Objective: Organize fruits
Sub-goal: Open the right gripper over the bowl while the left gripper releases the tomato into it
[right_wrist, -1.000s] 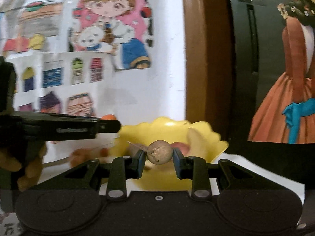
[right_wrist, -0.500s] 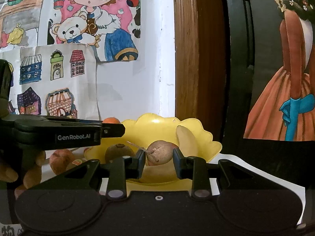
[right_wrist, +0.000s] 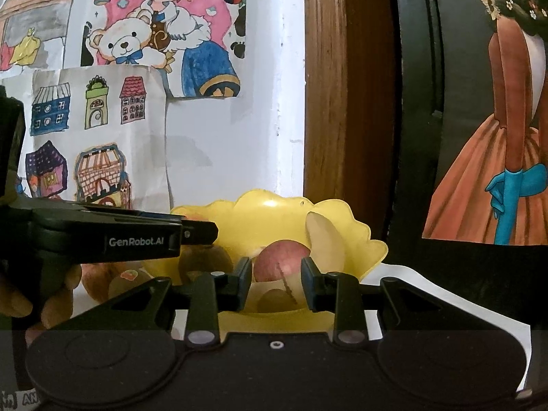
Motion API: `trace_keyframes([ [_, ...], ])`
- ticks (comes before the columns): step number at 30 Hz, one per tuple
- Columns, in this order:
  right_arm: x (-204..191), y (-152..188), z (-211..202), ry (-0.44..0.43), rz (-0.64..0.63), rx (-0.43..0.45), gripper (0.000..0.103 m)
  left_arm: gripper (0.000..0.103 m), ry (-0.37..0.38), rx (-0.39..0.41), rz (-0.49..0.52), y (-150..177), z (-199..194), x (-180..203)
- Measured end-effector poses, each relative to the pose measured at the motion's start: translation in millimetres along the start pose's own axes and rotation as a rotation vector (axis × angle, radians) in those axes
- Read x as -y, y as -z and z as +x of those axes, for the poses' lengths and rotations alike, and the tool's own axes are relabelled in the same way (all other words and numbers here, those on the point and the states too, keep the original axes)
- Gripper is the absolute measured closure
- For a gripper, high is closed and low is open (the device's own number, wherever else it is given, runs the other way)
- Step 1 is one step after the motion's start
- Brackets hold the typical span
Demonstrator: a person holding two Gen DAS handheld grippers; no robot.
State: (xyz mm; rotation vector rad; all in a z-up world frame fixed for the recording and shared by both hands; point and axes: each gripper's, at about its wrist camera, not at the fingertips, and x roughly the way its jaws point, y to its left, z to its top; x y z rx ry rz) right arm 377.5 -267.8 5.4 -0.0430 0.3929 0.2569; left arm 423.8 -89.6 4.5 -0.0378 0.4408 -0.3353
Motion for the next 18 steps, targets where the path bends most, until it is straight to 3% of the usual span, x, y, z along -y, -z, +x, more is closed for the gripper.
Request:
trace_keyframes([
  [7,0,1,-16,0.014,0.015,0.025,0.053,0.043,-0.017,0.026,-0.029,-3,-14,-4],
  [12,-5,-1,-41,0.033,0.013,0.075,0.028,0.015,-0.030,0.068,-0.068,-7,-38,-8],
  [18,-23,-3,-83,0.050,-0.006,0.144,0.004,0.000,-0.060,0.117,-0.066,-3,-81,-11],
])
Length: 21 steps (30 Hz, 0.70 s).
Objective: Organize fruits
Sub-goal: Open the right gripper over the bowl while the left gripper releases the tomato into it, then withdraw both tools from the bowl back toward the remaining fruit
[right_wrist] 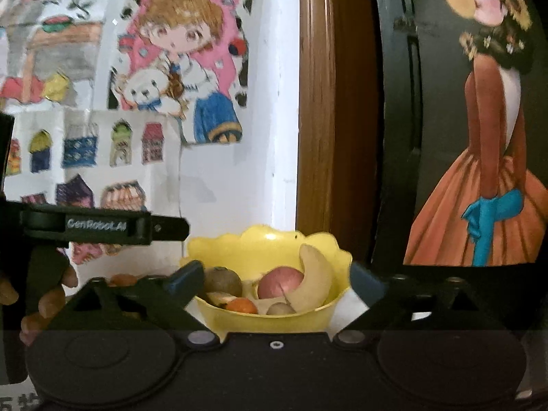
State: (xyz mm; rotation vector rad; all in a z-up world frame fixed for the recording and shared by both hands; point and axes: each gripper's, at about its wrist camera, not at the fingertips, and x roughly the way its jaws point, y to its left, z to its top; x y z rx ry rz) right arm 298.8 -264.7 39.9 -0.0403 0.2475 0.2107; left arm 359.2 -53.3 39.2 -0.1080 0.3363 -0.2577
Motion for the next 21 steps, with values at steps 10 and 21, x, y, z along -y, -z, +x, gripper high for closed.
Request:
trace_keyframes([
  [10,-47,8,-89,0.030,-0.045,0.020,0.001,0.000,0.022,0.000,-0.005,16,-79,-12],
  [21,-85,34,-158,0.018,-0.055,-0.006,0.001,0.000,-0.011,-0.026,0.044,43,-153,-15],
])
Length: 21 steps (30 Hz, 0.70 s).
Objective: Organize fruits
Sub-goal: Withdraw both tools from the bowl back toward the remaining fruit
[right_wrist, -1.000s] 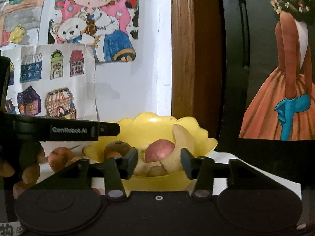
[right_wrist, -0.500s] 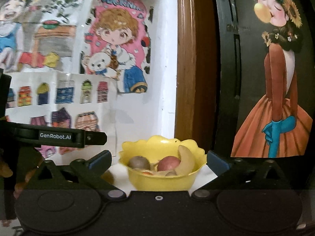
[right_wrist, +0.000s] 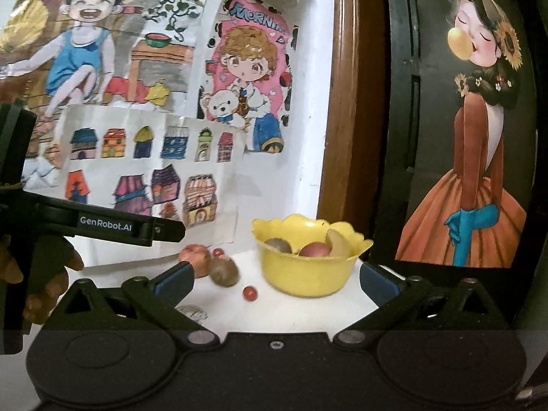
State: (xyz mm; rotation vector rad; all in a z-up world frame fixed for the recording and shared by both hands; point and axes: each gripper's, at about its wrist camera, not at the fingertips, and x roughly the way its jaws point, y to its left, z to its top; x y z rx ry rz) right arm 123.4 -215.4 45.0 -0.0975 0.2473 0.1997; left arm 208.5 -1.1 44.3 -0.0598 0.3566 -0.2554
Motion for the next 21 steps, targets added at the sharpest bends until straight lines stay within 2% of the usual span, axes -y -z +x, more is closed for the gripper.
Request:
trace_keyframes([
  [4,-3,20,-19,-0.013,0.018,-0.028,0.001,0.000,-0.013,-0.021,0.000,12,-17,-4],
  [13,-4,58,-57,0.019,0.091,-0.056,0.001,0.000,-0.015,-0.062,-0.006,37,-47,-10],
  [21,-9,71,-63,0.021,0.095,-0.102,0.001,0.000,-0.017,-0.130,0.018,60,-55,-10],
])
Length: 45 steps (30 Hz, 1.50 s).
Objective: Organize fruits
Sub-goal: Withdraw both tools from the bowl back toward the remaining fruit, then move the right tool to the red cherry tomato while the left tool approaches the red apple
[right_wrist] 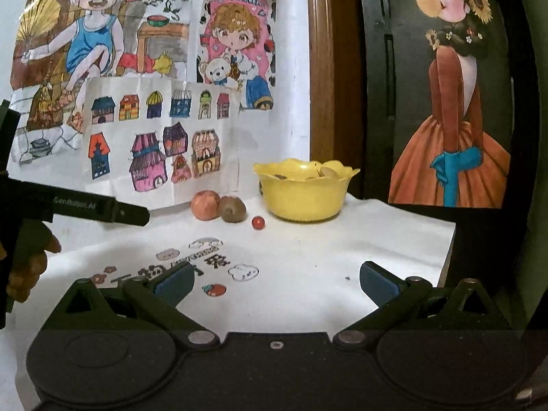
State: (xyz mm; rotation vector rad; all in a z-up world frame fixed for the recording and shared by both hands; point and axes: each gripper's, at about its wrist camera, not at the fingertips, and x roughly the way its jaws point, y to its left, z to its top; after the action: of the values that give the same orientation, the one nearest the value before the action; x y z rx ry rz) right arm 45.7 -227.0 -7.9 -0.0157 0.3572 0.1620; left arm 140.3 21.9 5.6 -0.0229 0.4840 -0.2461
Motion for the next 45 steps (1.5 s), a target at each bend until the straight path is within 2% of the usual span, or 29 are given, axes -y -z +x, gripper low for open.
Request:
trace_keyframes([
  [9,-2,1,5,-0.005,0.004,-0.024,0.001,0.000,-0.036,-0.037,0.005,7,-7,-11],
  [27,-1,-19,31,-0.059,-0.046,-0.043,0.001,0.000,-0.096,-0.025,0.023,-18,5,-35],
  [37,10,-59,84,-0.192,-0.112,-0.044,0.001,0.000,-0.118,-0.007,0.097,-41,36,-38],
  [40,14,-66,112,-0.216,-0.135,-0.056,0.001,0.000,-0.119,-0.014,0.125,-44,50,-38],
  [45,18,-70,174,-0.265,-0.116,-0.131,0.001,0.000,-0.133,-0.023,0.181,-48,77,-38],
])
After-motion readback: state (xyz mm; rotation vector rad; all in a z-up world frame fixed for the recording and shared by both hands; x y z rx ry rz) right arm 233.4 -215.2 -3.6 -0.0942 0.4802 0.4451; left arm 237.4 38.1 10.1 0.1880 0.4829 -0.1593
